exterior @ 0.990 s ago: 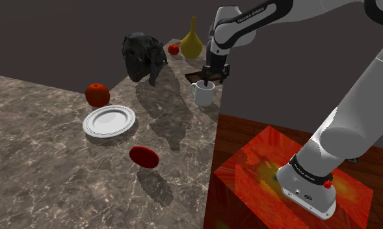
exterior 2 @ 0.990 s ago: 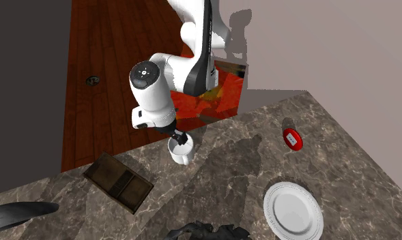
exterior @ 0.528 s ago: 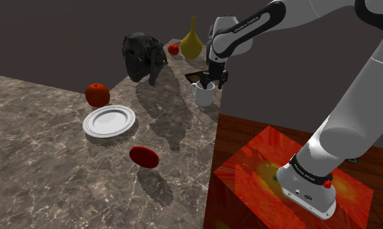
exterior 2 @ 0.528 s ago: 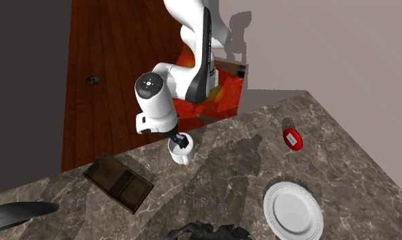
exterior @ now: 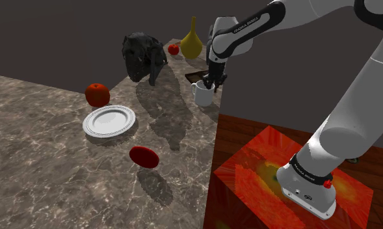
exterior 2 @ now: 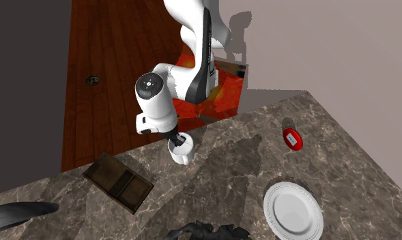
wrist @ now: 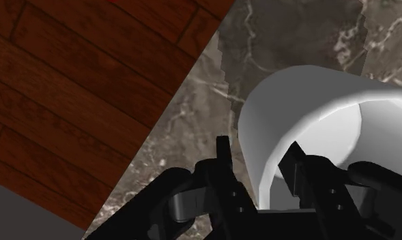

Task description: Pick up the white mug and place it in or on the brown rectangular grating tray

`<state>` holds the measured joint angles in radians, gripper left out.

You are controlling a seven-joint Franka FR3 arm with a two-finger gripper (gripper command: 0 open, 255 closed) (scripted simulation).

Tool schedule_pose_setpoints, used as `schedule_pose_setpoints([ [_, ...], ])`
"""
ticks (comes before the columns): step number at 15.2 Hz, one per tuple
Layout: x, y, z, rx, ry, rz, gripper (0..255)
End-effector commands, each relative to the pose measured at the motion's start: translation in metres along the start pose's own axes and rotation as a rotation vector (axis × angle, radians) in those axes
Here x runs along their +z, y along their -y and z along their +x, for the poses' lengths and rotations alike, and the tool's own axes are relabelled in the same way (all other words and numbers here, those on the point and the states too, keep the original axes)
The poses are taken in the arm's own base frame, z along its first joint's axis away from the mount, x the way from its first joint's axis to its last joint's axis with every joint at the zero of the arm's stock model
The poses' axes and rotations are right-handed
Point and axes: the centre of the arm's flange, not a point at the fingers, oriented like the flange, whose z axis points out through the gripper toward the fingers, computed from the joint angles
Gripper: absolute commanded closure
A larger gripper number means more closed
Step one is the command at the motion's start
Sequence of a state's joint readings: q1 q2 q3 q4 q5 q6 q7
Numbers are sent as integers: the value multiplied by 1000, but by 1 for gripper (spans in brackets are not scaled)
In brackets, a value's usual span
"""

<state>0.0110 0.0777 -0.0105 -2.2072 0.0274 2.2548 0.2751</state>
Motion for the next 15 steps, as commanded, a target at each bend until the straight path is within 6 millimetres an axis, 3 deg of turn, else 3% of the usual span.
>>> schedule_pose_setpoints([
  [1, 0, 0, 0, 0, 0, 0, 255],
  [8, 0, 0, 0, 0, 0, 0, 255],
  [15, -37, 0, -1, 0, 0, 0, 255],
])
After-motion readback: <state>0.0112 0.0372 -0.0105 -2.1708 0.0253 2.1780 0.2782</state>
